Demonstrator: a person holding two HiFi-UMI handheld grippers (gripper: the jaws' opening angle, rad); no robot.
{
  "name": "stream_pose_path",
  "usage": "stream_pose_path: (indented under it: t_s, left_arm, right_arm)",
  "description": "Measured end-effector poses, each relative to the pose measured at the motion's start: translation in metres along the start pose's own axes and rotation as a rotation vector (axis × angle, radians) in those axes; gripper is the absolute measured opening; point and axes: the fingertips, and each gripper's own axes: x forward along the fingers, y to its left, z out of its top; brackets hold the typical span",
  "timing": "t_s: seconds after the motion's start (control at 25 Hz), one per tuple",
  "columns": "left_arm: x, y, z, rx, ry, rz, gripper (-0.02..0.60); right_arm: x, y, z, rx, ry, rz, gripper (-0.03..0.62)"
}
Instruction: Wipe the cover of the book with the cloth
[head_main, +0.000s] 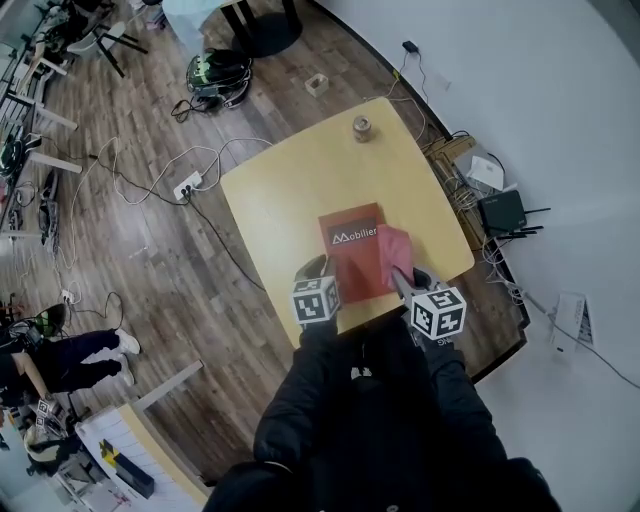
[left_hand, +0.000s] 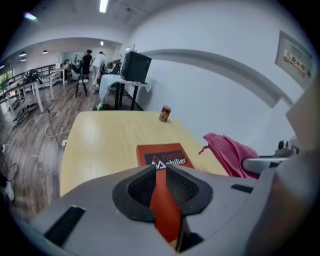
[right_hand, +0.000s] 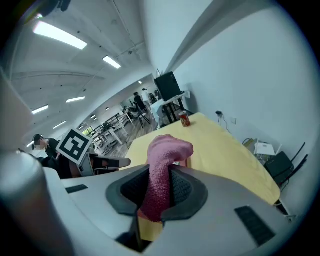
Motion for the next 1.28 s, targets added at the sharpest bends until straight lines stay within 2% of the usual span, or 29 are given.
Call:
stream_pose_path:
  t_s: [0.36,0.6,0.92,1.28]
  left_arm:
    - [-0.117,-0.048,0.112,0.056,-0.371,0.002,0.039]
    - [-0.187,-0.077,0.170,0.116,-0.541,-0.016,0.035]
    - [-0.237,-0.104,0.207,0.166,-0.652,-0.048,0.035]
    - [-0.251,-0.099,0.213,0.159,-0.674,-0.054,0.034]
  right_arm:
    - [-0.064,0.079,0.126,-0.240,-0.262,0.026,0.081]
    - [-0.106,0.119,0.185,-0.325,-0.404,0.028,0.075]
    - [-0.137,0.155,0.227,-0.376,-0.520,0.051,0.074]
    - [-0.136,0.177,0.232,-0.402,-0.539,0.059,0.074]
